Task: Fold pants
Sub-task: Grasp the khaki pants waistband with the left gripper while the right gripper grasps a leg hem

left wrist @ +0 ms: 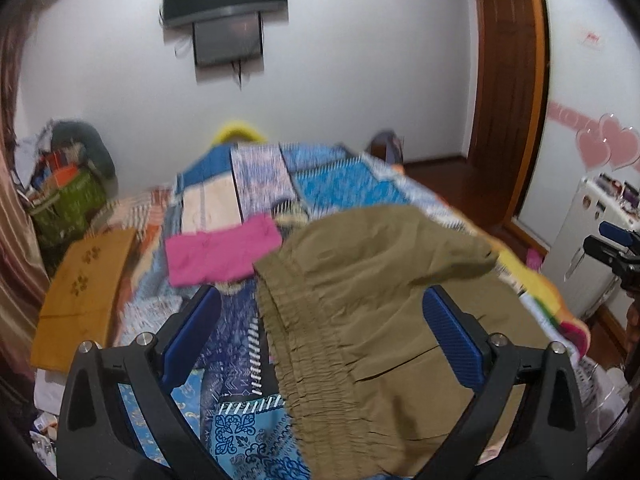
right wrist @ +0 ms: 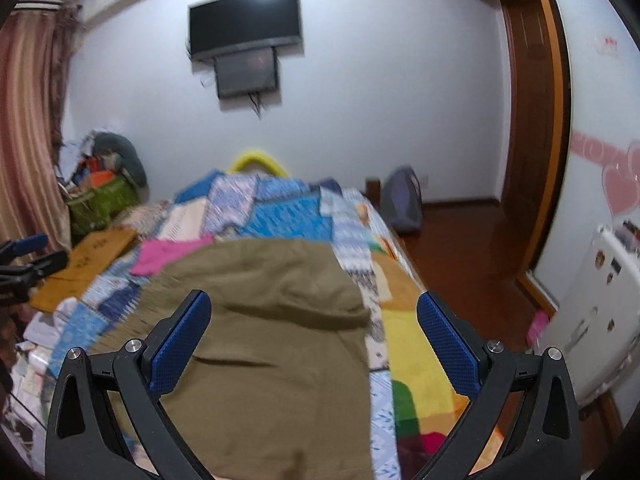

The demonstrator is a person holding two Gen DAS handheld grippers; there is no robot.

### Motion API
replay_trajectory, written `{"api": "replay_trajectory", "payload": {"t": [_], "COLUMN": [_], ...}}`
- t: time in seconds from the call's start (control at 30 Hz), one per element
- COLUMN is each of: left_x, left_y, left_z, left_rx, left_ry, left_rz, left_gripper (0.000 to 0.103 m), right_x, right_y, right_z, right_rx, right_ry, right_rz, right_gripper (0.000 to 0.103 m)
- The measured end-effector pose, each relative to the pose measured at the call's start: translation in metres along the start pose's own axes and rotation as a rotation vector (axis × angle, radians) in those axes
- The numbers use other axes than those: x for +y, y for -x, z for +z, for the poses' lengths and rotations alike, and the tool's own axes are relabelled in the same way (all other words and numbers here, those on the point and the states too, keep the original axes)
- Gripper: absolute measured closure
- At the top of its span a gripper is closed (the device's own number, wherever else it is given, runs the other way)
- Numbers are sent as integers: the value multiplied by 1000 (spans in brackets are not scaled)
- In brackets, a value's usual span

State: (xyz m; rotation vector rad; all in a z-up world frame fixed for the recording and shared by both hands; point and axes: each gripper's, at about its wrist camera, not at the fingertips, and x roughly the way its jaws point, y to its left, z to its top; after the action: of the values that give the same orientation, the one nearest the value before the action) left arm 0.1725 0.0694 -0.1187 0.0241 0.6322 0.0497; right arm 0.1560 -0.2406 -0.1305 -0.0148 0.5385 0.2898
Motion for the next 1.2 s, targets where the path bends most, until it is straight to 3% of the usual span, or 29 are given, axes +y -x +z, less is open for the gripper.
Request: {"api": "replay_trajectory", "payload": {"t": [0.1,0.57,0.67,0.73,0.83,0.97,1.2], "left_x": [12,29,27,27,28,32,40], "left_y": [-40,-147,-157,-159,-161,-159,-162], "left_z": [-8,-39,-44,-44,-44,-44,-42], "left_rx": [108,399,426,427,417,402,439], "left_ry": [9,40,36,42,31,9,56], "left_rz": [0,-99,-122,-140,-145,-118,-155], "left_gripper": [19,24,26,32,36,37,37], "right_x": [-16,-47,-46,-43,-41,-41,-38], "right_y": [-29,-131,-148,-150,-144,-139,-131], "right_z": [-8,-44,-50,-53,-56,-61,-63], "right_rx": [88,409,467,473,476,482,490], "right_ry": [-25,-29,1,41,76,92,95], "right_rz": [0,76,94,89,69,63,47], "right_gripper": [12,54,69,72,90,95,95]}}
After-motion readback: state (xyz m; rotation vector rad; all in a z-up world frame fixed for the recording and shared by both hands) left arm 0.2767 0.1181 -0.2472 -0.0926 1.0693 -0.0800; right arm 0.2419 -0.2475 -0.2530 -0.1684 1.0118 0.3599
